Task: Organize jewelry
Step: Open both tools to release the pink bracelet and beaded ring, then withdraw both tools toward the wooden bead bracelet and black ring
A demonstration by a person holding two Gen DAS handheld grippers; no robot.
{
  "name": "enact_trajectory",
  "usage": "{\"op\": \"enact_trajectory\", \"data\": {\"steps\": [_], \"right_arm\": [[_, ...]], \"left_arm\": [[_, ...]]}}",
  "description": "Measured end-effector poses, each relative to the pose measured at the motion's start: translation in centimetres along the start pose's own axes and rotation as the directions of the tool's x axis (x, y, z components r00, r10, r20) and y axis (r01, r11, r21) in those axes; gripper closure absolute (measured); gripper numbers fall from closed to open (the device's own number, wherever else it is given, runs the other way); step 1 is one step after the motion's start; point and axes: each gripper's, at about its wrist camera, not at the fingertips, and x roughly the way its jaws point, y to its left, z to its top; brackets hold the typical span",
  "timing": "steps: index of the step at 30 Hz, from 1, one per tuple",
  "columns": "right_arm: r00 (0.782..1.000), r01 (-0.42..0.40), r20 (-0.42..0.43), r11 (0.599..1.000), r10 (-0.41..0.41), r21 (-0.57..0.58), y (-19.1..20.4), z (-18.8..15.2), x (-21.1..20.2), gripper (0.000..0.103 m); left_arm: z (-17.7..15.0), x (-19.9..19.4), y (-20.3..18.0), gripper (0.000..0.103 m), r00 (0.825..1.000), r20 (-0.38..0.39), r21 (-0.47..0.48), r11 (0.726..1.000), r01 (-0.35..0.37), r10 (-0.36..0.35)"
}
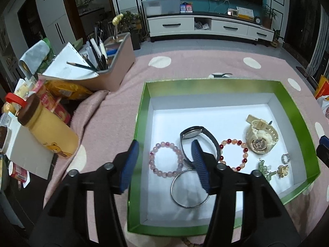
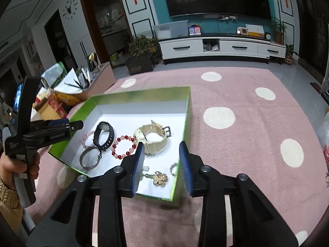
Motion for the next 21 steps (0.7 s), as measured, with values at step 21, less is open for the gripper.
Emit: {"op": "enact_trajectory", "data": {"steps": [21], "right_arm": [[0.999, -0.014, -0.043, 1.0, 0.015, 0.027, 0.7, -6.8, -5.4, 0.058]], "left_arm": [[-8.9, -7.3, 3.8, 0.013, 0.999, 0.001, -0.177, 0.983, 0.05, -0.05]]}}
